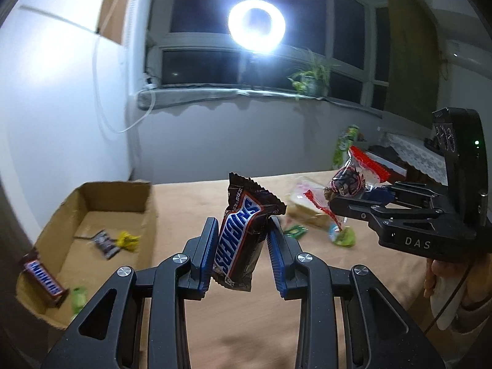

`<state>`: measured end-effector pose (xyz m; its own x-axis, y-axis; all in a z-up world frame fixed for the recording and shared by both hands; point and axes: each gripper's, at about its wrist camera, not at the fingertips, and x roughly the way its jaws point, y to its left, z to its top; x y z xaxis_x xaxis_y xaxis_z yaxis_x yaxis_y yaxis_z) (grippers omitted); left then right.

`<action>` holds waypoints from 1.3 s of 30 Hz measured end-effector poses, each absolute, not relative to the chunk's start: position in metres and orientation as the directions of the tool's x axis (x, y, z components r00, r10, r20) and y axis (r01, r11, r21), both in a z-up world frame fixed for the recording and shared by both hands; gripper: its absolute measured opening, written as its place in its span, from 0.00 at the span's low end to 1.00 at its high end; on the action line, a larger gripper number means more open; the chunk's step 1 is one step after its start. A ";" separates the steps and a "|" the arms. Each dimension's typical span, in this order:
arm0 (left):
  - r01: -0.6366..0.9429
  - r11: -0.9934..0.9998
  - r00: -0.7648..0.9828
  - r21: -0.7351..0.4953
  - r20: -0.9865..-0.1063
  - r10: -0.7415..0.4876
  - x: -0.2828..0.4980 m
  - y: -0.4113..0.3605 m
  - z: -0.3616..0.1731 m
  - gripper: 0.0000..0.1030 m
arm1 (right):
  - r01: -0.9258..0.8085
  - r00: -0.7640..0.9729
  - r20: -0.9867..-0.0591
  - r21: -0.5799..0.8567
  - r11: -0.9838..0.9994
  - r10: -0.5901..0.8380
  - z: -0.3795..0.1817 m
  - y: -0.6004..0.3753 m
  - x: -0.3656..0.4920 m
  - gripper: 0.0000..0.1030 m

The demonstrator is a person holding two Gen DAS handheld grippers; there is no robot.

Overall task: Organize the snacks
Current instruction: 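Carry both items over the cardboard box and open both tools, then return both open tools to the remaining snacks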

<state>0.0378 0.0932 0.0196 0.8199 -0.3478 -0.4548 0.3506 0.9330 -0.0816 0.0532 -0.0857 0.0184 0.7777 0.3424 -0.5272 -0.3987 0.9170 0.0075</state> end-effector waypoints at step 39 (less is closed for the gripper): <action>-0.067 0.993 0.864 -0.097 -0.503 0.009 0.023 0.258 -0.014 0.68 | -0.624 0.686 -0.499 -0.029 0.781 0.530 -0.008 0.090 0.091 0.77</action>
